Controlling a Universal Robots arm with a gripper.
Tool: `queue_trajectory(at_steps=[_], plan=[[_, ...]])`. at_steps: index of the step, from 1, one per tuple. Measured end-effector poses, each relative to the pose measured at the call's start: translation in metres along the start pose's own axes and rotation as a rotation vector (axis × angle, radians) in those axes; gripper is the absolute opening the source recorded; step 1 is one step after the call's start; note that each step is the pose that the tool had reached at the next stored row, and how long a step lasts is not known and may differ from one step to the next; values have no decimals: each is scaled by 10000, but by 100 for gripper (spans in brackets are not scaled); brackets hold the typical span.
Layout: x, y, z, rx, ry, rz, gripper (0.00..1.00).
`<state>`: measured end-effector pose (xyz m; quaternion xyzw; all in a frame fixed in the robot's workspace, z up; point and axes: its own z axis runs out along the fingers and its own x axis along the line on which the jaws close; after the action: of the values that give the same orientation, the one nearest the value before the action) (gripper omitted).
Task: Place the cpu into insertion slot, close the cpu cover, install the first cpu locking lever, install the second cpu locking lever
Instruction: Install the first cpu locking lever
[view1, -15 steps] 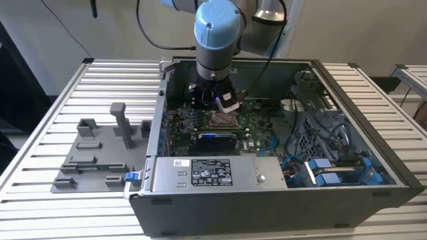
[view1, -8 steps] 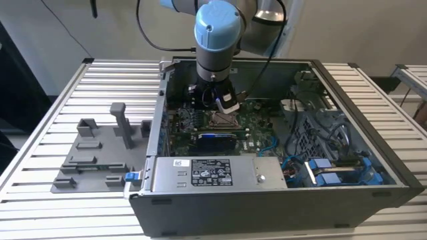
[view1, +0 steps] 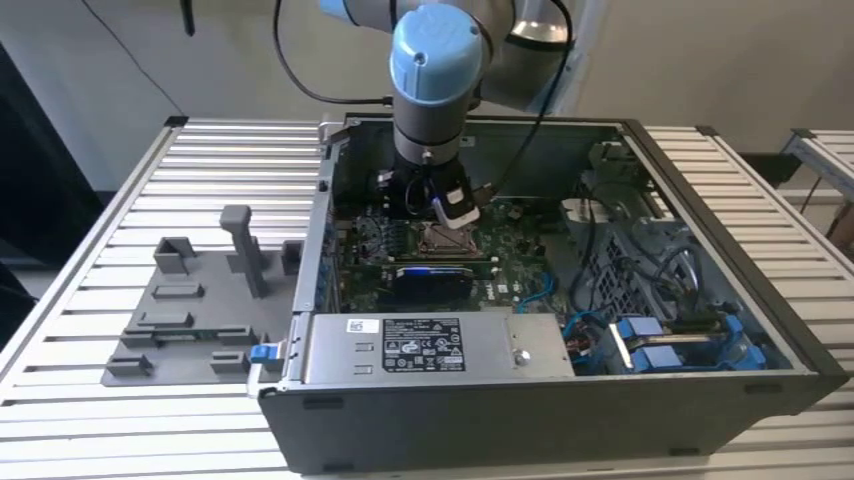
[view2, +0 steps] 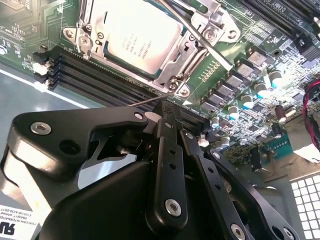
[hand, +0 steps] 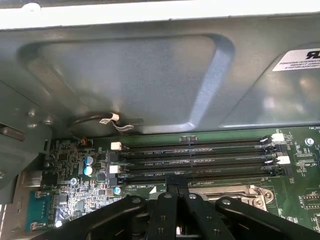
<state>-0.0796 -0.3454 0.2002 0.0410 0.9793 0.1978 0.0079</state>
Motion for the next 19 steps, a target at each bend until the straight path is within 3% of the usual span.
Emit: queue_trajectory(at_steps=[19], plan=[[-122, -10, 50, 1, 0, 1, 11]])
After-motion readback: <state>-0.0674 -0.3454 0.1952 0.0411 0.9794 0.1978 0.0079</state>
